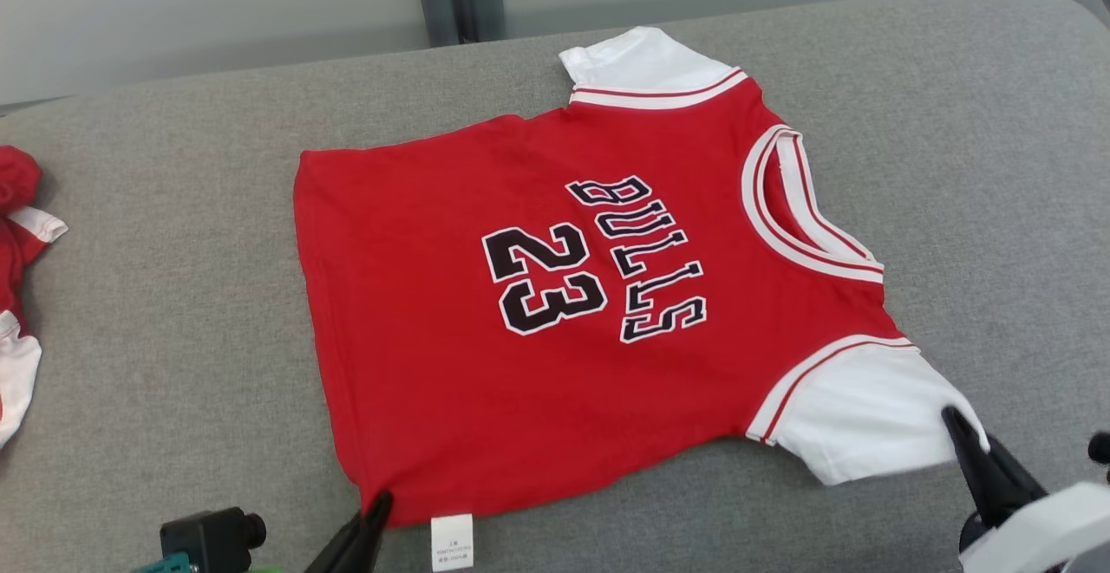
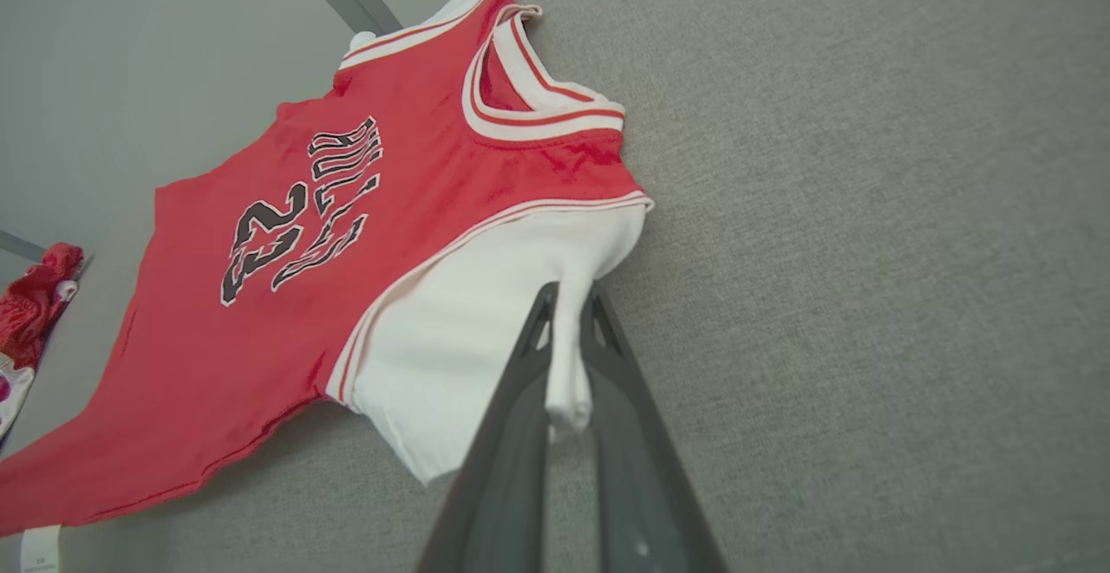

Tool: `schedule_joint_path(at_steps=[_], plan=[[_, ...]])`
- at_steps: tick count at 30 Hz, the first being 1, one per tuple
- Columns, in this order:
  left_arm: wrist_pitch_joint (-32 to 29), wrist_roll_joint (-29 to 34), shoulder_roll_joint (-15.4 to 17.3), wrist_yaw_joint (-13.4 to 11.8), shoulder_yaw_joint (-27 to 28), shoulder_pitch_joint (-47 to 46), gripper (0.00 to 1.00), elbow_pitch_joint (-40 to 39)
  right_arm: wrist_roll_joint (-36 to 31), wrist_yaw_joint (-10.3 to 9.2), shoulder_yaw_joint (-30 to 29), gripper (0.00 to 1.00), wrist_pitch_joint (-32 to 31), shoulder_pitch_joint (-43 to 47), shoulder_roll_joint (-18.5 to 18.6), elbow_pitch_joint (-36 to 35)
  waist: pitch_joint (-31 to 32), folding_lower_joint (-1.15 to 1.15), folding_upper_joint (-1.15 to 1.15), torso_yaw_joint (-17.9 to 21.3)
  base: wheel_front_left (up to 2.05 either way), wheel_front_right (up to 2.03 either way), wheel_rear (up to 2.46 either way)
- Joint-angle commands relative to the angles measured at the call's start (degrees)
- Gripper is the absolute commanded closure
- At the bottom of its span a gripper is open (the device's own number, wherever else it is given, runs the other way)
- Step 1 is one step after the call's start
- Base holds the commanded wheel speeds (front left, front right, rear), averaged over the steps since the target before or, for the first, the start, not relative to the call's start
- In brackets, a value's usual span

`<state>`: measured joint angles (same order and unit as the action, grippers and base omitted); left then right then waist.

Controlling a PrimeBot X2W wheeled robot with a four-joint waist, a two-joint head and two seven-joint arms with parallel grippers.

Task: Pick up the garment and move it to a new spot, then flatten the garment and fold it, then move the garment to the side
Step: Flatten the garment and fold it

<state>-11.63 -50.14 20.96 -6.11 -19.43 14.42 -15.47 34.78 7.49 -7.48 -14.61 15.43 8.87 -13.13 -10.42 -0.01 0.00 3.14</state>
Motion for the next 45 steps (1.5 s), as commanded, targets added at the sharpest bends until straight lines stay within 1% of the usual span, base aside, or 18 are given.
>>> schedule_joint_path(at_steps=[1, 4, 8, 13, 17, 20, 22, 23, 24, 25, 26, 29, 32, 34, 37, 39, 42, 45], plan=[[-0.85, 0.07, 1.09, -0.31, 0.39, -2.18, 1.0, -0.44, -0.92, 0.01, 0.31, 1.0, -0.35, -3.25, 1.24, -0.03, -1.78, 0.01, 0.0, -0.07, 0.0, 0.0, 0.0], [-3.97, -0.52, 1.59, -0.85, 0.62, -6.48, 1.0, -1.52, -2.15, 0.01, 1.63, 1.0, -2.56, -9.56, 3.83, 1.12, -3.59, 0.01, 0.0, -1.25, 0.0, 0.0, 0.0], [-7.89, -2.18, 1.78, -1.86, 1.86, -13.47, 1.0, -0.75, -2.69, 0.01, 4.23, 1.0, -6.96, -19.73, 6.9, 4.01, -6.18, 0.01, 0.0, -3.24, 0.0, 0.0, 0.0], [-11.57, -5.54, 0.82, -2.84, 3.26, -20.16, 1.0, 2.14, -4.06, 0.01, 7.37, 1.0, -11.51, -31.27, 10.14, 9.41, -9.13, 0.01, 0.0, -5.34, 0.0, 0.0, 0.0], [-14.3, -7.47, 0.01, -1.86, 2.89, -25.54, 1.0, 5.57, -5.34, 0.01, 9.4, 1.0, -14.09, -38.44, 11.98, 13.53, -11.58, 0.01, 0.0, -7.06, 0.0, 0.0, 0.0], [-16.32, -6.37, -0.01, -1.05, 0.9, -29.65, 1.0, 9.64, -6.11, 0.01, 10.37, 1.0, -15.5, -42.84, 12.98, 16.61, -13.29, 0.01, 0.0, -8.08, 0.0, 0.0, 0.0], [-17.13, -5.38, 0.13, -1.0, 0.06, -32.1, 1.0, 12.57, -6.6, 0.01, 11.14, 1.0, -16.03, -45.22, 13.16, 18.47, -14.11, 0.01, 0.0, -8.32, 0.0, 0.0, 0.0], [-17.24, -5.02, 0.17, -0.97, -0.16, -33.1, 0.96, 13.84, -6.95, 0.01, 11.5, 0.94, -16.02, -46.3, 13.24, 19.23, -14.43, 0.01, 0.0, -8.37, 0.0, 0.0, 0.0], [-17.2, -4.79, -0.2, -1.2, -0.12, -34.13, 0.82, 15.21, -7.42, 0.01, 12.15, 0.36, -15.69, -47.53, 13.59, 19.87, -14.83, 0.01, 0.0, -8.37, 0.0, 0.0, 0.0], [-16.81, -4.45, -0.4, -1.28, -0.04, -34.89, 0.59, 16.19, -7.87, 0.01, 12.5, 0.0, -15.26, -48.22, 13.89, 20.53, -14.99, 0.01, 0.0, -8.38, 0.0, 0.0, 0.0], [-16.39, -3.89, -0.38, -1.51, 0.06, -35.74, 0.0, 17.53, -8.33, 0.0, 12.58, 0.0, -14.67, -48.91, 14.03, 21.57, -15.11, 0.01, 0.0, -8.36, 0.0, 0.0, 0.0], [-15.14, -4.35, -0.98, -1.3, 0.67, -36.77, 0.0, 19.52, -7.8, 0.01, 13.41, 0.0, -13.07, -49.77, 14.1, 22.48, -14.82, 0.01, 0.0, -8.06, 0.0, 0.0, 0.0], [-13.98, -5.56, -1.13, -0.31, 1.58, -35.42, 0.0, 19.36, -7.07, 0.01, 14.26, 0.0, -11.99, -47.51, 15.21, 21.41, -13.61, 0.01, 0.0, -7.35, 0.0, 0.0, 0.0], [-13.47, -6.28, -0.94, 0.56, 2.15, -33.67, 0.0, 17.79, -6.27, 0.01, 14.71, 0.0, -12.18, -45.51, 16.3, 19.6, -12.81, 0.01, 0.0, -6.7, 0.0, 0.0, 0.0], [-12.79, -7.93, -0.18, 0.82, 3.53, -29.98, 0.0, 13.87, -5.77, 0.01, 14.85, 0.0, -13.37, -41.06, 18.68, 16.58, -11.45, 0.01, 0.0, -5.64, 0.0, 0.0, 0.0], [-12.76, -8.65, 0.67, 0.28, 4.09, -26.75, 0.0, 10.96, -6.06, 0.01, 14.43, 0.0, -14.77, -37.92, 20.07, 14.91, -10.95, 0.01, 0.0, -5.02, 0.0, 0.0, 0.0], [-13.2, -7.53, 3.05, -0.53, 4.47, -22.46, 0.0, 7.73, -6.9, 0.01, 13.55, 0.0, -16.83, -34.51, 21.72, 12.69, -11.15, 0.01, 0.0, -4.47, 0.0, 0.0, 0.0], [-13.41, -7.99, 3.39, -1.46, 4.69, -19.86, 0.0, 6.67, -8.01, 0.01, 12.63, 0.0, -18.32, -32.63, 22.61, 11.72, -12.2, 0.01, 0.0, -4.61, 0.0, 0.0, 0.0]])
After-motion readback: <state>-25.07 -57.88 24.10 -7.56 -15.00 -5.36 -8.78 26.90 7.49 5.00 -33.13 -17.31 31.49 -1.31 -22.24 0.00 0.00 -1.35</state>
